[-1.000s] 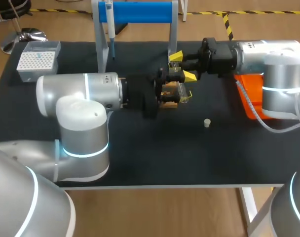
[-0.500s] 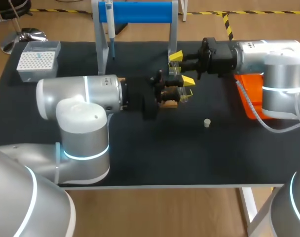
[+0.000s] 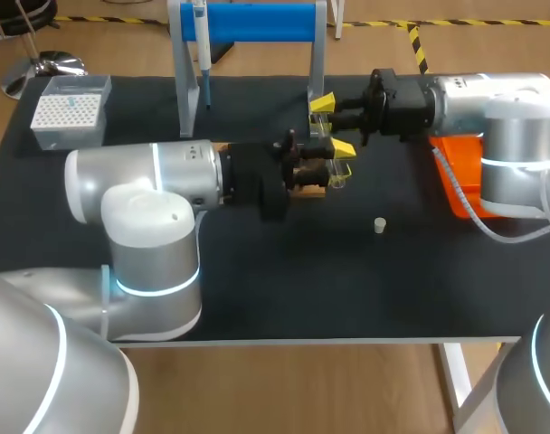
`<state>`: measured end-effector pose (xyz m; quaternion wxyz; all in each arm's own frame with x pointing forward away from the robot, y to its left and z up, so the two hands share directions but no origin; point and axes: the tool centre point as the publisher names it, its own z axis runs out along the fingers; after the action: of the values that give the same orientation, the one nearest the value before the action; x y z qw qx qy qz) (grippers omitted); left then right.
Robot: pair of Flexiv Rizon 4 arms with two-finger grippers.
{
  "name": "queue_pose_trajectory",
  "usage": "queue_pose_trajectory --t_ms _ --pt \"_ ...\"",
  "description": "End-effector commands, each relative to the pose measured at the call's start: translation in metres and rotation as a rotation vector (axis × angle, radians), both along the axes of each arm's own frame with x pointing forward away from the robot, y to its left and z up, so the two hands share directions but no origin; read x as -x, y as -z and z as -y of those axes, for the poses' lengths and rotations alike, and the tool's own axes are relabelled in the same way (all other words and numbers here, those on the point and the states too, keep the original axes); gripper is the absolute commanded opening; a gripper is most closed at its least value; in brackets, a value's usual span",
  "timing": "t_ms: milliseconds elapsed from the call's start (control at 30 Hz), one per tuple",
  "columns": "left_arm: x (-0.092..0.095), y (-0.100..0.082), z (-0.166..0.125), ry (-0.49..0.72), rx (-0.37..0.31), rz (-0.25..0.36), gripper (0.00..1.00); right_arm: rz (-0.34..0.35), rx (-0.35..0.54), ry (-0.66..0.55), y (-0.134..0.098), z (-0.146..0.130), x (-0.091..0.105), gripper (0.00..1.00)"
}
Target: Invert the test tube, pick up the pipette, mount the tip to pipette, aspirate from beaker and dispense into the tube, eject the tip, return the pipette, and cap with the stopper.
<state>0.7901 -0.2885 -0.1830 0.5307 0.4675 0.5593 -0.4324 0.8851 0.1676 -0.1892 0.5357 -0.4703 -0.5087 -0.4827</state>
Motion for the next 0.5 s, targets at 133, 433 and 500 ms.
queue_pose_trajectory --t_ms 133,433,500 --pt "-0.0004 0.0019 0.0016 -0.003 0.006 0.000 0.00 0.001 0.003 0.001 -0.0006 0.0004 0.0005 0.00" --pt "-0.0005 0.0018 0.0015 -0.005 0.004 -0.013 0.00 0.001 0.003 0.001 -0.0006 0.0004 0.0005 1.00" --pt "-0.0005 0.0018 0.0015 -0.005 0.004 -0.013 0.00 0.001 0.003 0.001 -0.0006 0.0004 0.0005 1.00"
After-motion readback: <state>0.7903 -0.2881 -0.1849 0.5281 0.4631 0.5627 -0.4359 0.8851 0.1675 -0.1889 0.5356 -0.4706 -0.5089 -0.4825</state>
